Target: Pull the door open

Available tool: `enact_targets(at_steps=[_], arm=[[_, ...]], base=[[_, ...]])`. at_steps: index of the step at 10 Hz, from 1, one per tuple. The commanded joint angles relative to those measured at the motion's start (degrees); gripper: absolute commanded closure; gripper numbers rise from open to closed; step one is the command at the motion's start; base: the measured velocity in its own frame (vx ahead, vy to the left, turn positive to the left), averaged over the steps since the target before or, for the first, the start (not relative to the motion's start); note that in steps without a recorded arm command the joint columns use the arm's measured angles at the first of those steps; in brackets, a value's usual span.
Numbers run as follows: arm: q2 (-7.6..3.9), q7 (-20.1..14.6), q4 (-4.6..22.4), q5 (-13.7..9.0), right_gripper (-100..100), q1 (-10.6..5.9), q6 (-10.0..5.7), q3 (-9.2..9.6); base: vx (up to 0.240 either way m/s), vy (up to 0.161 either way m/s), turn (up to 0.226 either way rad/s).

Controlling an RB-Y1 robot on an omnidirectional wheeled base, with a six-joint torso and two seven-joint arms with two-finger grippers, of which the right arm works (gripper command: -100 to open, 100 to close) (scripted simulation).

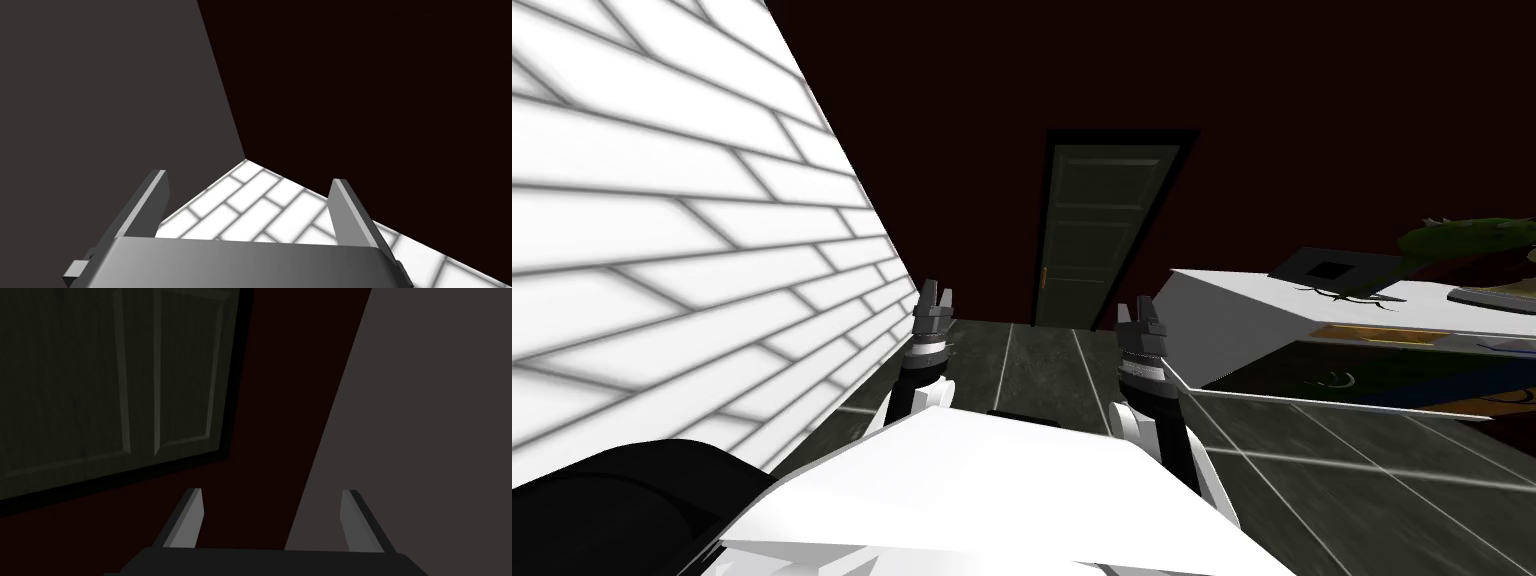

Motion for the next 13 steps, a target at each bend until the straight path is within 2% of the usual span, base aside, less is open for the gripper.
enact_targets(at_steps=[1,13], arm=[[-0.63,-1.9,2.0,-1.9,-100,0.23,-1.12,0.11],[-4.0,-14.7,14.9,-14.5,-100,1.75,-8.53,0.85]], base=[[0.076,0.002,0.18],[0.112,0.003,0.16]])
